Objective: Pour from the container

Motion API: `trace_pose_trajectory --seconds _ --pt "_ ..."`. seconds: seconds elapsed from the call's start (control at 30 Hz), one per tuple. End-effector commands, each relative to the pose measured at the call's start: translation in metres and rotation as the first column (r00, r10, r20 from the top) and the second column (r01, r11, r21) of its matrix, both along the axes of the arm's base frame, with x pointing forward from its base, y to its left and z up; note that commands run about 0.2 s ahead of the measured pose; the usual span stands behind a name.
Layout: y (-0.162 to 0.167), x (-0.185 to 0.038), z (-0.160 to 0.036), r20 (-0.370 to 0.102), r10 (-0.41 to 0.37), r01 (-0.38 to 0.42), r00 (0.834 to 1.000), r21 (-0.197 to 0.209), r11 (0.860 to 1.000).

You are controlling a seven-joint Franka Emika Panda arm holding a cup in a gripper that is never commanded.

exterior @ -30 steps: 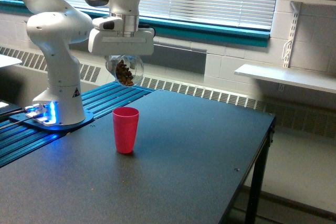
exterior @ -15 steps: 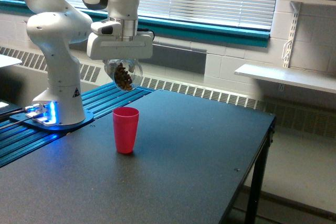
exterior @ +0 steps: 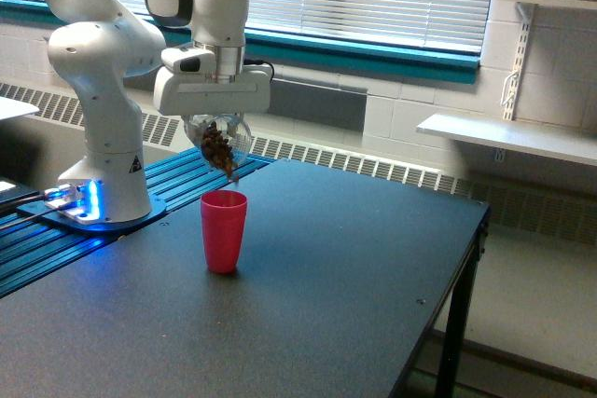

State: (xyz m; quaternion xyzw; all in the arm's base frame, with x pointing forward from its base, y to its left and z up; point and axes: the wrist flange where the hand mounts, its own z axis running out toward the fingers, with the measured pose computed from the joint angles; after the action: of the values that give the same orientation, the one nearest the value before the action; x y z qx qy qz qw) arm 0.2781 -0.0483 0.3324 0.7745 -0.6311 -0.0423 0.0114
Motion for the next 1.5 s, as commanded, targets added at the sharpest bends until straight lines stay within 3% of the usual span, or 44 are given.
trace_pose_trajectory --seconds 0.03,0.4,1.5 --pt "0.005 -0.007 -0.016 -0.034 0.021 -0.021 0.999 0.004 1.000" --pt "0.007 -0.007 -0.020 -0.045 0.028 -0.027 0.999 0.006 1.000" --pt "0.021 -0.016 -0.026 -0.136 0.000 0.005 0.991 0.039 0.999"
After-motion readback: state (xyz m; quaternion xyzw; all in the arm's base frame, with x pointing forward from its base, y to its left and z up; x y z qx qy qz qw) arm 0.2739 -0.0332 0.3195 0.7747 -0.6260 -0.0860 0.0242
